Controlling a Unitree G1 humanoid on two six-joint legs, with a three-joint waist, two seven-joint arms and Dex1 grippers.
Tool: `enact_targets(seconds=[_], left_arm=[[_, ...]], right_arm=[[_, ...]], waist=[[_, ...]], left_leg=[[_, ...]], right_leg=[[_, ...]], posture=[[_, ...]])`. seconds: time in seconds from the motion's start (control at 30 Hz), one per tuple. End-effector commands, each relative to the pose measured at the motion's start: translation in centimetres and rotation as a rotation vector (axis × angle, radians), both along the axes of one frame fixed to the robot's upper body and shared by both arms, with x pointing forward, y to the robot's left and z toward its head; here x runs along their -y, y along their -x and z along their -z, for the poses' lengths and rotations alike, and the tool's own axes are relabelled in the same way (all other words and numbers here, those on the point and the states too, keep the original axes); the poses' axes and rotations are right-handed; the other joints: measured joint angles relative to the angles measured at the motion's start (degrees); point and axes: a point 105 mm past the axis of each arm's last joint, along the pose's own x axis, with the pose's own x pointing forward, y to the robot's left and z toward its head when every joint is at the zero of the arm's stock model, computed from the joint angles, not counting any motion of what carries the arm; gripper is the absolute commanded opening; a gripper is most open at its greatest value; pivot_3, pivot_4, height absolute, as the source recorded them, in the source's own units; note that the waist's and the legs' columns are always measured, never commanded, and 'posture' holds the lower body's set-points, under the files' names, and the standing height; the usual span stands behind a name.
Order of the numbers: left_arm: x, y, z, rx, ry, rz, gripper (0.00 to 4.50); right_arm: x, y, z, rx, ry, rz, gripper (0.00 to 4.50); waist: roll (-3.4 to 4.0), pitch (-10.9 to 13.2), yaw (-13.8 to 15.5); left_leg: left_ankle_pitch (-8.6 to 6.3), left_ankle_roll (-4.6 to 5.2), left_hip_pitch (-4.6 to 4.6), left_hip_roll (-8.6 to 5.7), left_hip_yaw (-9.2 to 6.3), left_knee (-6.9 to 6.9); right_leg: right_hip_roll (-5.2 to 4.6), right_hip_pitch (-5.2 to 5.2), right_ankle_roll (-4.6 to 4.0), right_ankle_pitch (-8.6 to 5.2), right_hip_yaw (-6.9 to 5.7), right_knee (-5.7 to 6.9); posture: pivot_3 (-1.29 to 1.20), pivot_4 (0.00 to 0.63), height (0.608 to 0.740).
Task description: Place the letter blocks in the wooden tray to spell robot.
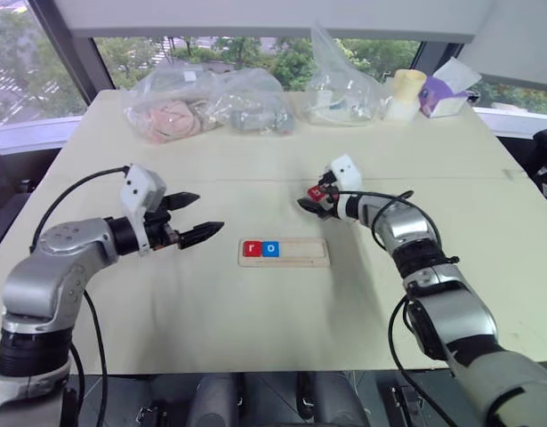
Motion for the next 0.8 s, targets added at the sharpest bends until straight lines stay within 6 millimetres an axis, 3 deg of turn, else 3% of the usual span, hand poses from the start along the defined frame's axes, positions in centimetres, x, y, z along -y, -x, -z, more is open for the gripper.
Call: enact_targets(seconds=[0.03, 0.1, 0.27, 0.4, 0.47, 0.53, 0.6, 0.7, 0.8], left_arm=[[0.1, 0.4, -0.9, 0.051, -0.025, 0.003, 4.49], [0.0, 0.4, -0.9, 0.053, -0.03, -0.003, 4.5], [0.3, 0.3, -0.6, 0.051, -0.042, 0.003, 4.5], [1.0, 0.2, -0.4, 0.051, -0.05, 0.028, 4.5], [1.4, 0.4, -0.3, 0.056, -0.068, 0.044, 4.5], [2.1, 1.1, -0.2, 0.054, -0.09, 0.082, 4.5], [2.4, 1.7, 0.0, 0.051, -0.116, 0.115, 4.5], [2.7, 1.8, 0.3, 0.041, -0.13, 0.142, 4.5], [3.1, 1.3, 0.4, 0.039, -0.121, 0.154, 4.5]], right_arm=[[-0.1, -0.7, -0.8, 0.027, -0.002, 0.005, 4.25], [0.0, -0.9, -0.7, 0.036, 0.01, 0.015, 3.61], [0.0, -1.2, -0.7, 0.061, 0.021, 0.036, 1.15], [0.3, -1.6, -2.1, 0.137, -0.022, 0.075, 1.16], [1.0, -1.3, -4.6, 0.247, -0.133, 0.086, 1.16], [3.1, 1.6, -7.1, 0.372, -0.151, 0.062, 1.16], [4.7, 5.0, -7.3, 0.358, -0.098, 0.106, 1.16], [7.2, 8.7, -6.0, 0.284, -0.055, 0.368, 1.16], [7.3, 12.9, -3.1, 0.139, -0.053, 0.504, 1.16]], waist=[[0.0, 0.0, -0.19], [0.0, 0.0, -0.2], [0.0, 0.0, -0.25], [0.01, 0.0, -0.27], [0.02, 0.01, -0.14], [0.03, 0.01, 0.54], [0.08, 0.02, 1.66], [0.09, 0.01, 1.58], [0.1, -0.01, 1.18]], left_leg=[[0.0, 0.0, 0.02, 0.0, 0.01, 0.0], [0.01, -0.01, 0.04, 0.0, 0.0, 0.0], [0.02, -0.03, 0.06, 0.01, 0.0, 0.0], [0.05, -0.09, 0.08, 0.01, 0.0, 0.0], [0.06, -0.11, 0.07, 0.01, 0.0, 0.0], [0.06, -0.11, 0.01, 0.02, -0.05, -0.01], [0.05, -0.12, -0.08, 0.02, -0.15, -0.06], [-0.02, -0.13, -0.06, -0.03, -0.17, -0.11], [-0.02, -0.15, 0.02, 0.0, -0.17, -0.08]], right_leg=[[0.0, 0.0, 0.01, 0.01, 0.01, 0.03], [0.0, -0.01, 0.0, 0.0, 0.01, 0.08], [0.0, -0.04, -0.01, -0.01, 0.01, 0.2], [0.0, -0.08, -0.01, -0.01, 0.02, 0.28], [0.0, -0.1, -0.01, -0.01, 0.02, 0.3], [0.0, -0.12, 0.04, 0.02, 0.01, 0.31], [-0.1, -0.13, 0.22, 0.0, 0.01, 0.31], [-0.28, -0.18, 0.18, -0.16, 0.01, 0.31], [-0.17, -0.18, 0.03, -0.21, 0.01, 0.3]], posture=[[0.0, 0.15, 0.739], [0.0, 0.15, 0.739], [0.0, 0.15, 0.739], [0.0, 0.15, 0.739], [0.0, 0.15, 0.739], [0.0, 0.15, 0.739], [0.0, 0.15, 0.739], [0.0, 0.15, 0.739], [0.0, 0.15, 0.739]])
